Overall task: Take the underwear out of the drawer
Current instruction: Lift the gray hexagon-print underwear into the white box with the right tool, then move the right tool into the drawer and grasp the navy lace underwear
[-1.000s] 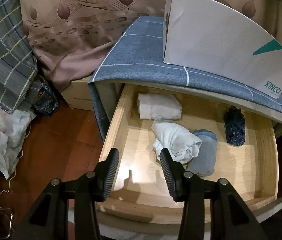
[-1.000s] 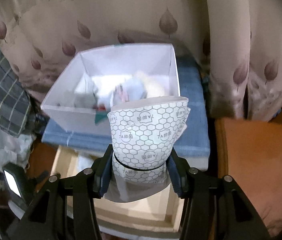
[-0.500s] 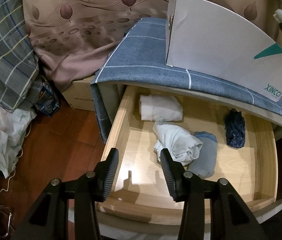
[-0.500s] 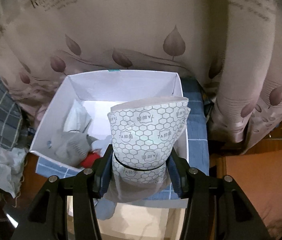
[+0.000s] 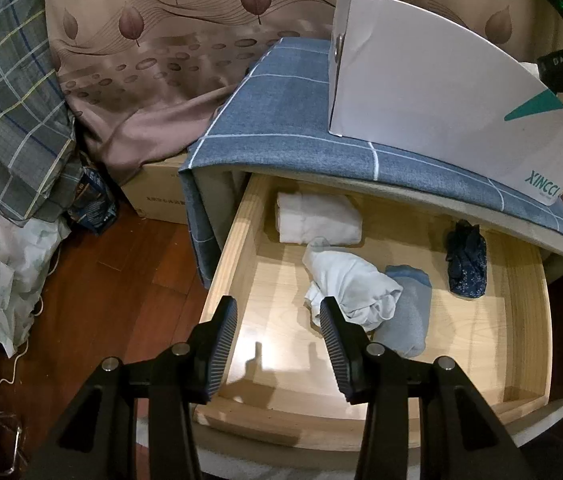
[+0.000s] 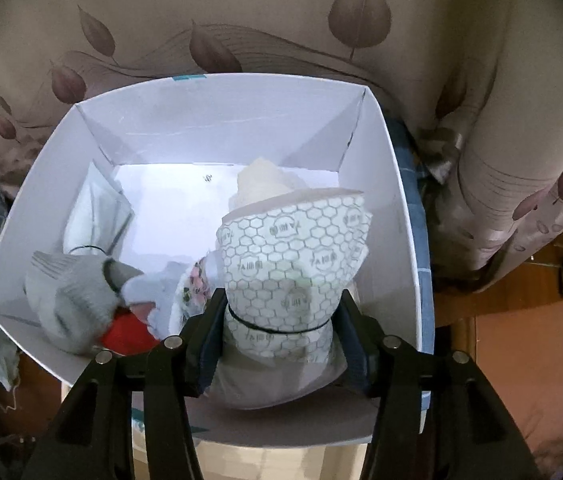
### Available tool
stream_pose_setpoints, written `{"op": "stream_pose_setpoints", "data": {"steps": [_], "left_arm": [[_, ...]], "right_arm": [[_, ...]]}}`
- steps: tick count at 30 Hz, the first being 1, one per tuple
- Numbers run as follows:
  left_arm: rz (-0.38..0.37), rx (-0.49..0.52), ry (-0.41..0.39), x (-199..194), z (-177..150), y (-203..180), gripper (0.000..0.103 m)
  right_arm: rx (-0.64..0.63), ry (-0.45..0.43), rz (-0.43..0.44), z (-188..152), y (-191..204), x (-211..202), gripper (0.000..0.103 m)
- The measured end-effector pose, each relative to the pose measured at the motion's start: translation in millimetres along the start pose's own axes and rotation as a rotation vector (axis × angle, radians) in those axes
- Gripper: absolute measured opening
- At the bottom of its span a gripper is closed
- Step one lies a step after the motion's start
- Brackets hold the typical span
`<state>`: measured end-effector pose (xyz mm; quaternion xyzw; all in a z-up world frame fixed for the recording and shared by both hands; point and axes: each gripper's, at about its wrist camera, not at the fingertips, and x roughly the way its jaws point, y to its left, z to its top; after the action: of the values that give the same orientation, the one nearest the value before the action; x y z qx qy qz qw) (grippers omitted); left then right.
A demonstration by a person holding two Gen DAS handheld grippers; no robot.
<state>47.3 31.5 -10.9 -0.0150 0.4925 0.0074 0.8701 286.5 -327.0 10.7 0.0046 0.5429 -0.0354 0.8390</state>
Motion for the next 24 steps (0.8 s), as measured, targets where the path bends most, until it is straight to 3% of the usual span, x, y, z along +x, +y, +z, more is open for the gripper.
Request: {"op": "stream_pose_setpoints", "data": {"steps": [3, 7, 10, 17, 20, 24], "left_arm": [[0.004, 0.004, 0.005, 1.7, 0.1, -1.3, 0.044], [0.01, 0.003, 0.005, 1.5, -0.2, -1.9, 0.044], [0.011, -0.001, 0.007, 1.9, -0.1, -1.2, 0.044], [0.02, -0.024, 0.003, 0.2, -0.8, 4.2, 0.044], [0.028, -0.045, 0.004, -0.3, 0.0, 9.1, 0.044], [0.051, -0.069, -0.003, -1.9, 0.0, 13.8, 0.044]], "right_arm": [[0.01, -0.003, 0.015, 1.4, -3.2, -3.7, 0.054], [0.008, -0.057, 0.038, 2.6, -7.2, -26.2, 0.069], [-0.003, -0.108, 0.052, -1.3, -8.7, -48.6, 0.069], [-0.078, -0.216, 0.156, -57.2, -10.9, -98.3, 0.069], [-0.124, -0.212, 0.181, -90.5, -9.7, -97.7, 0.066], [-0.16, -0.139, 0.199, -127.5, -10.2, -71.6, 0.05]]}}
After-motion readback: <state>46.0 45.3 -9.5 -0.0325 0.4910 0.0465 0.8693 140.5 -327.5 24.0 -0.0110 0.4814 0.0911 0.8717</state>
